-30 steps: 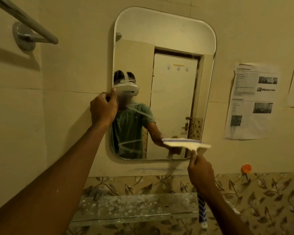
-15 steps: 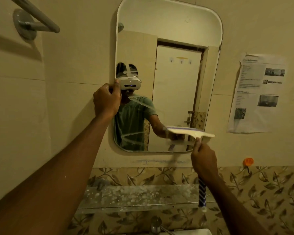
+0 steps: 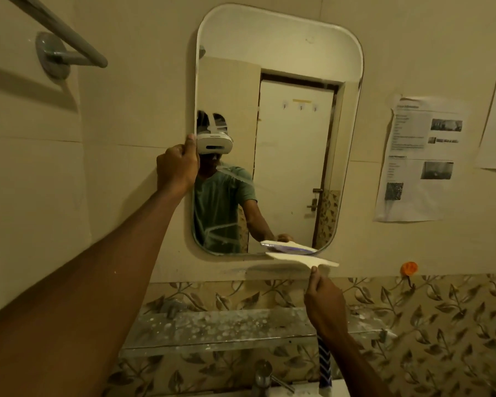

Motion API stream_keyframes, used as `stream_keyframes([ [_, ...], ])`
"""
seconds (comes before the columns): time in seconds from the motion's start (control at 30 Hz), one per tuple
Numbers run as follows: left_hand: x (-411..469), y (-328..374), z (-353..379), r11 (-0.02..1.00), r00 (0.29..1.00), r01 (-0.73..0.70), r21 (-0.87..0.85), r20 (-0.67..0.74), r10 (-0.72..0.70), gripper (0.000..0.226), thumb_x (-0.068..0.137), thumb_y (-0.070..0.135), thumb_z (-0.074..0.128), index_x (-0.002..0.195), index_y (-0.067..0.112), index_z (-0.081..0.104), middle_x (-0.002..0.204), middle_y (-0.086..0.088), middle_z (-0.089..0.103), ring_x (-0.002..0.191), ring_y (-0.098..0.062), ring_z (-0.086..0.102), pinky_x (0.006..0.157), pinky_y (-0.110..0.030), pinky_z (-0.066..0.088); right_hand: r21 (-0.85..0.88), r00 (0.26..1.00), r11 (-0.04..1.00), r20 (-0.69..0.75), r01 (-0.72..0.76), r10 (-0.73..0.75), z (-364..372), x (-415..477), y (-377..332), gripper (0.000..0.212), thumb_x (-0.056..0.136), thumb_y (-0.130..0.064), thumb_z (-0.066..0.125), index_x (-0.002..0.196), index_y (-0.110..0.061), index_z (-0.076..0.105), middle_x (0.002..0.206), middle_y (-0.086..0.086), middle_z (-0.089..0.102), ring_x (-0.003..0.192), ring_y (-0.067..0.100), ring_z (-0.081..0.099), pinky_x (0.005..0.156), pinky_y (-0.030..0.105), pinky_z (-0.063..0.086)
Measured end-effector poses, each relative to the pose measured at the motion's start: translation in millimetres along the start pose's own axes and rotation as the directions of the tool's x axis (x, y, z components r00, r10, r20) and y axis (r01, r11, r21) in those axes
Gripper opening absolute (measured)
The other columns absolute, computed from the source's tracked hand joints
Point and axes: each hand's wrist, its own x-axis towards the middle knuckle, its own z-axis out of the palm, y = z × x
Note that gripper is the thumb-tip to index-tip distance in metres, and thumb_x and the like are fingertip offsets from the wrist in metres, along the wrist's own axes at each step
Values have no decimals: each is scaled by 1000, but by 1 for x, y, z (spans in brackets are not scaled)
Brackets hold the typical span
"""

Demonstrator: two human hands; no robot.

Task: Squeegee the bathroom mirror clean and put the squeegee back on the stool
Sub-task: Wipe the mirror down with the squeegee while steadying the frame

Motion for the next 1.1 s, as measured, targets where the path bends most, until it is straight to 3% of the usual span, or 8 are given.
stream_keyframes([
  [0.2, 21, 10, -18, 997, 989, 71, 15, 130, -72, 48, 97, 42, 43, 91, 2, 69, 86, -15, 71, 74, -29, 70, 73, -42, 60, 117, 994, 989, -76, 93, -84, -29, 38, -63, 49, 105, -36, 31, 69, -16, 57, 68, 9, 64, 61, 22, 62, 58, 39, 53],
  [0.33, 27, 18, -24, 998, 999, 43, -52, 6, -43, 38, 92, 35, 56, 81, 3, 72, 72, -14, 72, 59, -26, 70, 60, -42, 62, 127, 968, 964, -121, 234, -219, -49, 66, -110, 47, 106, -36, 31, 68, -20, 55, 63, 2, 60, 57, 19, 58, 51, 31, 46],
  [0.43, 42, 32, -32, 986, 996, 7, -166, -92, -22, 40, 92, 37, 56, 75, 5, 71, 71, -13, 71, 60, -26, 70, 61, -44, 61, 119, 942, 941, -156, 318, -298, -63, 88, -145, 49, 106, -37, 29, 66, -22, 52, 58, -1, 54, 51, 15, 53, 50, 29, 46],
  [0.57, 68, 62, -35, 975, 998, -56, -213, -17, 53, 47, 91, 47, 50, 82, 5, 69, 81, -15, 72, 73, -29, 70, 73, -46, 60, 140, 908, 909, -215, 392, -358, -86, 116, -192, 49, 106, -36, 29, 66, -19, 51, 57, 1, 53, 46, 15, 51, 48, 32, 49],
  [0.73, 85, 92, -26, 971, 991, -135, -197, -1, 137, 49, 92, 50, 44, 73, 8, 60, 77, -11, 66, 80, -33, 66, 78, -45, 57, 164, 888, 890, -267, 424, -374, -113, 151, -247, 48, 106, -36, 29, 69, -16, 52, 60, 3, 54, 43, 14, 53, 45, 27, 48],
  [0.83, 91, 96, -20, 973, 989, -149, -177, -13, 149, 43, 97, 44, 43, 69, 13, 53, 69, -5, 58, 70, -25, 59, 67, -37, 52, 113, 871, 890, -290, 442, -396, -127, 171, -272, 50, 106, -37, 27, 67, -16, 50, 60, 3, 55, 46, 15, 55, 50, 29, 51],
  [1.0, 103, 86, -14, 965, 966, -259, -44, -25, 258, 47, 97, 40, 46, 78, 0, 62, 73, -14, 65, 68, -27, 59, 62, -35, 46, 34, 855, 897, -320, 440, -407, -142, 196, -312, 52, 106, -36, 26, 65, -14, 48, 60, 3, 54, 47, 15, 55, 48, 23, 47],
  [1.1, 107, 83, -11, 953, 952, -304, 15, -39, 304, 46, 98, 40, 45, 79, 2, 63, 78, -16, 68, 74, -32, 63, 66, -40, 49, 42, 882, 912, -277, 408, -382, -138, 197, -320, 50, 106, -37, 26, 80, -7, 55, 62, 2, 54, 47, 12, 54, 44, 20, 42],
])
